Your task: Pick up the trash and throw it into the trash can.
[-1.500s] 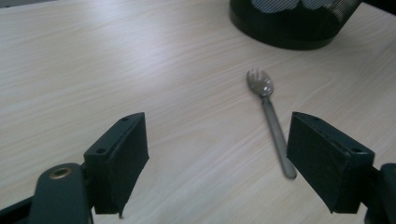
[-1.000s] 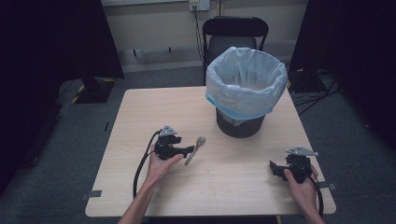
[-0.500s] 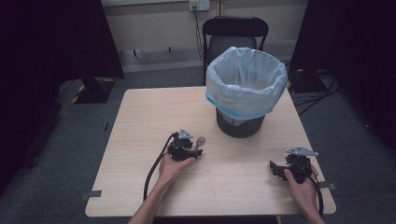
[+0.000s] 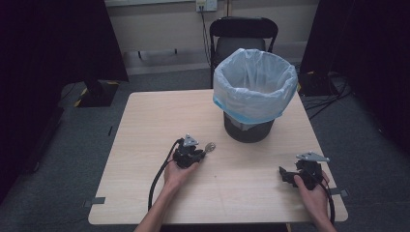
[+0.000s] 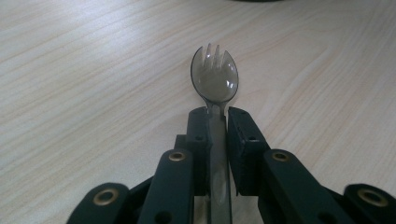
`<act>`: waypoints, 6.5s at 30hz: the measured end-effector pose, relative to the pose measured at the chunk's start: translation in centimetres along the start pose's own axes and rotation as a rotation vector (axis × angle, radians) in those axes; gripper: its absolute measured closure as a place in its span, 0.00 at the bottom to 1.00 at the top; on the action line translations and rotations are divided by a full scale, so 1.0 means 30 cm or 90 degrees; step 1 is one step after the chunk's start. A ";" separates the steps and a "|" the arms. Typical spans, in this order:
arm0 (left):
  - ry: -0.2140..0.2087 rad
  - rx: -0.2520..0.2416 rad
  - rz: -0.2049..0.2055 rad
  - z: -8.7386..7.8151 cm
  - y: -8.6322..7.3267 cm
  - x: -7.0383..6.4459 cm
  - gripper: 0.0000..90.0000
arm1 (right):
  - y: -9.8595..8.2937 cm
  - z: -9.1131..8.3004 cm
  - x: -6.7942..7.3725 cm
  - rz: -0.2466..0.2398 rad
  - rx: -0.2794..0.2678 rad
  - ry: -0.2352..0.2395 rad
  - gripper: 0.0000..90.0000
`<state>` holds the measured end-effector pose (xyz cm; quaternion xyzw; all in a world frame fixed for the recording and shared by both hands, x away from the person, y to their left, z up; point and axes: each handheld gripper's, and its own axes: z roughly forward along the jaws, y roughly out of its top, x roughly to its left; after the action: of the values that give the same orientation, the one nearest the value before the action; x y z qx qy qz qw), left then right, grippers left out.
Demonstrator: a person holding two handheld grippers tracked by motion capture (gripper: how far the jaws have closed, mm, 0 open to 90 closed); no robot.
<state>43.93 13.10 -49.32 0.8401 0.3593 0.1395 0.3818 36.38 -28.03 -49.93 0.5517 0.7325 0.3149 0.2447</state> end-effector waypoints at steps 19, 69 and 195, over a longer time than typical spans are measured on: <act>-0.068 -0.096 -0.064 -0.123 0.055 0.044 0.89 | 0.000 0.000 0.000 0.000 0.000 0.000 0.11; -0.094 -0.332 0.045 -0.500 0.524 0.035 0.89 | 0.000 0.000 0.000 0.000 0.000 0.000 0.11; 0.013 -0.263 -0.031 -0.637 0.191 0.290 0.19 | 0.000 0.000 0.000 -0.001 0.000 0.000 0.11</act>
<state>43.19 27.04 -32.63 0.7337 0.3470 0.2097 0.5452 36.38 -28.04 -49.93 0.5512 0.7328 0.3148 0.2453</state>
